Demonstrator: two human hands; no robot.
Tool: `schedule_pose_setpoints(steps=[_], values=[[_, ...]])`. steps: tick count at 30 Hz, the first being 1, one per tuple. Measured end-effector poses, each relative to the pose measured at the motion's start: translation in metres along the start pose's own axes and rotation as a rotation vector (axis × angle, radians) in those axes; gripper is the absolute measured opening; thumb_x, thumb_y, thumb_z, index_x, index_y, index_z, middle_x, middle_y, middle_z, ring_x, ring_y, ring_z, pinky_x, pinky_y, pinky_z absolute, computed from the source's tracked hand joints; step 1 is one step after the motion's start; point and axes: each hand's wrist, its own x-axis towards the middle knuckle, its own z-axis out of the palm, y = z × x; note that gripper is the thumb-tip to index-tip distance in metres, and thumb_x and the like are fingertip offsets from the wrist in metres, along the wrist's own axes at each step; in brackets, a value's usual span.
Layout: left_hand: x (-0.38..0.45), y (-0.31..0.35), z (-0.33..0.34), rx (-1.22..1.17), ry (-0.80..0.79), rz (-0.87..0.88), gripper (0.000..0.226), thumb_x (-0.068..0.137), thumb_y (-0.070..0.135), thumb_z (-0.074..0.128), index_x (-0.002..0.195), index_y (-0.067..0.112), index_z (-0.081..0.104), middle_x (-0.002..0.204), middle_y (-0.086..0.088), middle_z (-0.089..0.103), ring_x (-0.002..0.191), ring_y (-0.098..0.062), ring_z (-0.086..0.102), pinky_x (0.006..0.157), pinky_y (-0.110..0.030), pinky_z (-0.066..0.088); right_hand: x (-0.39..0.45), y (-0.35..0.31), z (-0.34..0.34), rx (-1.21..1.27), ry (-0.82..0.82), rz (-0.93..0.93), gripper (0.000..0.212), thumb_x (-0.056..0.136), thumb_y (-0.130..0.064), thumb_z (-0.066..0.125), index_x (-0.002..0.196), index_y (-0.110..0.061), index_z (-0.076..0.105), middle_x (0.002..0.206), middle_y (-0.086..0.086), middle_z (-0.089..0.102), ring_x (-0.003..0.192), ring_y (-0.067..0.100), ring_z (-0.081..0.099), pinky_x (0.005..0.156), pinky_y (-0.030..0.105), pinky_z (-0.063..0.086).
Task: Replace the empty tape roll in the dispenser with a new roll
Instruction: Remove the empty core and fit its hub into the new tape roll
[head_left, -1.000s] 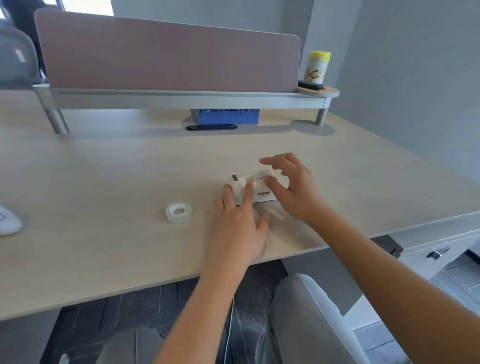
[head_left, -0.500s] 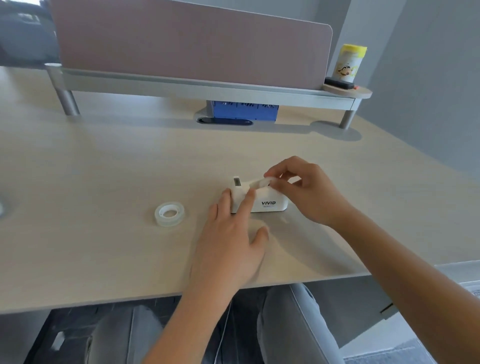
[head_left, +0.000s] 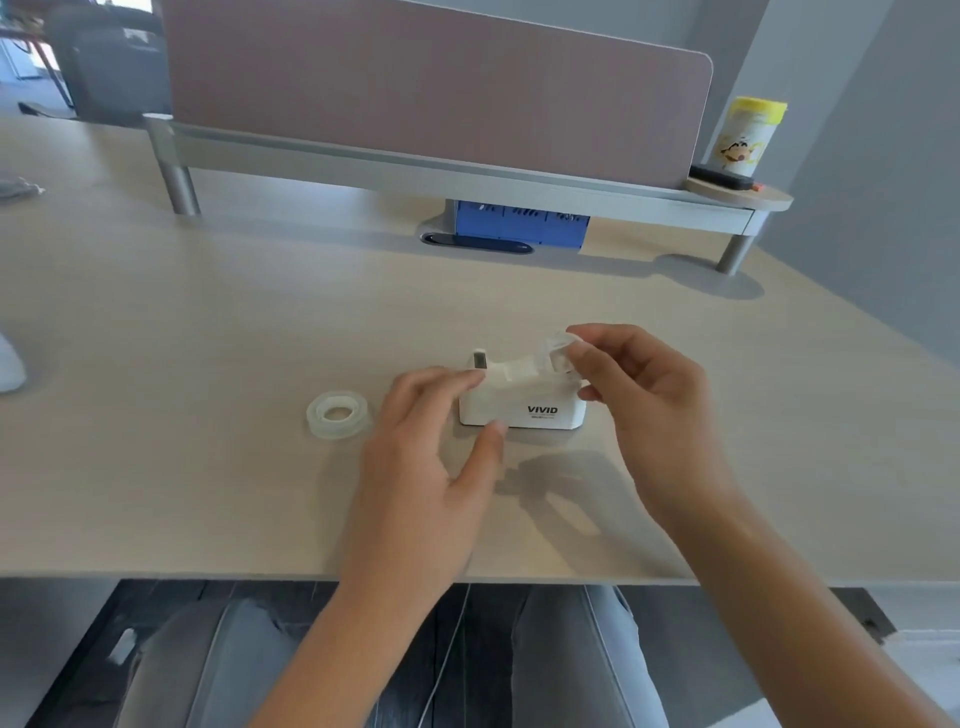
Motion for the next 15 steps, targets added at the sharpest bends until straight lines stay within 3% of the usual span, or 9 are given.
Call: schedule_pose_setpoints(steps=[2, 5, 8, 11, 15], values=[[-0.003, 0.001, 0.001, -0.158, 0.057, -0.068, 0.029, 0.091, 0.019, 0.075, 0.120, 0.021, 0.074, 0.114, 0.007, 0.072, 0.101, -0.008, 0.071, 0.089, -0.018, 0.054, -0.014, -0.003, 0.004, 0.011, -0.039, 0.049, 0.010, 0.095, -0.020, 0.073, 0.099, -0.017, 0.082, 0.095, -0.005, 0.084, 0.084, 0.004, 0.074, 0.085, 0.028, 0.060], [-0.004, 0.008, 0.002, -0.411, -0.027, -0.300, 0.020, 0.091, 0.025, 0.077, 0.111, 0.025, 0.080, 0.097, 0.006, 0.082, 0.090, -0.008, 0.076, 0.081, -0.020, 0.057, -0.027, -0.003, 0.009, 0.080, -0.095, 0.113, 0.008, 0.093, -0.018, 0.075, 0.094, -0.017, 0.083, 0.090, -0.002, 0.083, 0.079, 0.007, 0.073, 0.082, 0.031, 0.058], [-0.002, 0.010, 0.002, -0.593, -0.039, -0.428, 0.012, 0.092, 0.018, 0.076, 0.099, 0.023, 0.084, 0.082, -0.003, 0.083, 0.078, -0.014, 0.079, 0.080, -0.029, 0.064, -0.033, -0.003, 0.014, 0.140, -0.143, 0.148, 0.007, 0.089, -0.017, 0.078, 0.086, -0.021, 0.084, 0.084, -0.003, 0.082, 0.076, 0.007, 0.071, 0.079, 0.030, 0.055], [-0.001, 0.006, 0.001, -0.702, -0.028, -0.499, 0.010, 0.090, 0.013, 0.077, 0.096, 0.015, 0.084, 0.081, -0.007, 0.083, 0.078, -0.019, 0.078, 0.088, -0.043, 0.065, -0.032, -0.002, 0.013, 0.214, -0.187, 0.186, 0.009, 0.079, -0.027, 0.083, 0.084, -0.020, 0.084, 0.085, 0.001, 0.082, 0.079, 0.011, 0.071, 0.083, 0.032, 0.055], [-0.001, 0.005, -0.001, -0.814, -0.057, -0.512, 0.013, 0.091, 0.008, 0.075, 0.099, 0.010, 0.084, 0.090, -0.012, 0.085, 0.083, -0.023, 0.077, 0.089, -0.041, 0.063, -0.030, 0.000, 0.013, 0.330, -0.234, 0.270, 0.027, 0.065, -0.033, 0.085, 0.085, -0.016, 0.085, 0.093, 0.009, 0.082, 0.091, 0.022, 0.070, 0.089, 0.035, 0.059]])
